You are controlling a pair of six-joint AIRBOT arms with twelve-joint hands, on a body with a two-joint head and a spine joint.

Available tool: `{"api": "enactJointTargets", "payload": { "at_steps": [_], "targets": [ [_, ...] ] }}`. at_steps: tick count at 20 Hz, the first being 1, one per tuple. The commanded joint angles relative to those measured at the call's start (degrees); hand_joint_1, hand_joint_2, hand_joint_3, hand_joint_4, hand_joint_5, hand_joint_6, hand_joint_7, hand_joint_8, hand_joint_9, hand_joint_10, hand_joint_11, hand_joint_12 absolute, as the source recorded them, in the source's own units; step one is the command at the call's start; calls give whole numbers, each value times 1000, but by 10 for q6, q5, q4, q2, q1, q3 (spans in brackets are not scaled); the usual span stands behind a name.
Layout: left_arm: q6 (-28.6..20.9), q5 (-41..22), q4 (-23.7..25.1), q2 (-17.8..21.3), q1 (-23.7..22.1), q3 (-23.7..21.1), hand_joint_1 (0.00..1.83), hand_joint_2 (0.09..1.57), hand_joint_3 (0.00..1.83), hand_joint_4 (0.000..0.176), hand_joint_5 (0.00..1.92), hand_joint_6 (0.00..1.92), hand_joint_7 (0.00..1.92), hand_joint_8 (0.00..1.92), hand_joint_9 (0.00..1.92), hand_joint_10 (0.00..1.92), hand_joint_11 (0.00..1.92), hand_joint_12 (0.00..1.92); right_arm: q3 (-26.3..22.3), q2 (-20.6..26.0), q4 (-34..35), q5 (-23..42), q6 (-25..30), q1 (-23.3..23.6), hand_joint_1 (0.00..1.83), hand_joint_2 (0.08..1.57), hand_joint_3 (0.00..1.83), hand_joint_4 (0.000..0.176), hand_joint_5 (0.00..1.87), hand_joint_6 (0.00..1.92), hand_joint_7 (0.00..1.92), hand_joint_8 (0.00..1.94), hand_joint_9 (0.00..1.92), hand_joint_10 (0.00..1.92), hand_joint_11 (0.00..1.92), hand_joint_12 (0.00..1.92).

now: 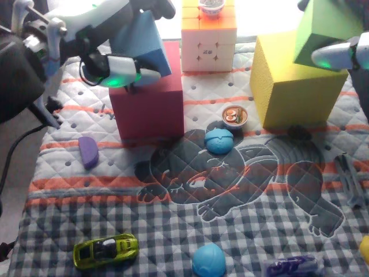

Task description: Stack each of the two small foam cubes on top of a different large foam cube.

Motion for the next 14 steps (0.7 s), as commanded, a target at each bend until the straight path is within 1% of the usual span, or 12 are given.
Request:
{"api": "enactJointTargets", "payload": {
  "at_steps": [1, 3, 4, 5, 6, 7, 8, 10, 11, 12, 13, 14],
  "targets": [
    [3, -48, -1, -2, 1, 9, 1106, 1221, 3, 0, 250, 404, 270, 157, 301, 975, 205, 1696, 4, -2, 4, 52, 4, 11, 1255, 1223, 0, 0, 225, 1275, 408, 1258, 387, 1482, 327, 1910],
    [3, -40, -10, -9, 4, 17, 909, 1247, 0, 0, 204, 78, 198, 10, 93, 607, 18, 1605, 8, -8, 3, 41, 4, 14, 1041, 1216, 0, 0, 64, 874, 220, 866, 288, 1310, 248, 1848],
    [3, -39, -13, -11, 5, 20, 909, 1247, 0, 0, 204, 78, 198, 10, 93, 607, 18, 1605, 8, -9, 3, 37, 4, 14, 1041, 1216, 0, 0, 64, 874, 220, 866, 288, 1310, 248, 1848],
    [3, -39, -15, -11, 6, 20, 769, 1246, 0, 7, 113, 22, 39, 1, 18, 161, 3, 1139, 8, -10, 3, 37, 4, 14, 932, 1223, 0, 0, 12, 537, 98, 564, 57, 1221, 100, 1877],
    [3, -39, -15, -12, 8, 21, 711, 1233, 0, 19, 55, 4, 7, 0, 3, 31, 0, 605, 8, -11, 3, 36, 4, 14, 824, 1236, 3, 0, 2, 276, 43, 344, 11, 1037, 19, 1883],
    [3, -39, -15, -12, 9, 21, 558, 1247, 1, 87, 1, 0, 0, 0, 0, 0, 0, 60, 8, -12, 3, 36, 4, 14, 634, 1221, 0, 0, 0, 10, 1, 39, 0, 701, 0, 1776],
    [3, -39, -15, -13, 10, 21, 496, 1249, 1, 120, 0, 0, 0, 0, 0, 0, 0, 11, 8, -12, 3, 36, 4, 14, 566, 1212, 0, 5, 0, 1, 0, 7, 0, 464, 0, 1643],
    [3, -39, -15, -13, 10, 21, 453, 1247, 1, 136, 0, 0, 0, 0, 0, 0, 0, 1, 7, -12, 2, 36, 4, 14, 538, 1204, 0, 9, 0, 0, 0, 1, 0, 352, 0, 1542],
    [3, -41, -16, -13, 11, 21, 413, 1247, 1, 162, 0, 0, 0, 0, 0, 0, 0, 0, 6, -12, 2, 36, 4, 14, 482, 1185, 0, 14, 0, 0, 0, 0, 0, 243, 0, 1527],
    [3, -46, -15, -11, 13, 18, 386, 1246, 1, 156, 0, 0, 0, 0, 0, 0, 1, 0, 3, -12, 2, 37, 4, 14, 401, 1140, 0, 41, 0, 0, 0, 0, 0, 21, 0, 1443],
    [3, -50, -13, -10, 14, 15, 386, 1246, 1, 156, 0, 0, 0, 0, 0, 0, 1, 0, 0, -12, 2, 40, 4, 14, 401, 1140, 0, 41, 0, 0, 0, 0, 0, 21, 0, 1443],
    [3, -57, -9, -7, 17, 9, 332, 1228, 0, 146, 0, 0, 0, 0, 0, 0, 0, 0, -5, -9, 2, 47, 4, 14, 438, 1097, 6, 79, 0, 0, 0, 0, 0, 0, 0, 817]
  ]
}}
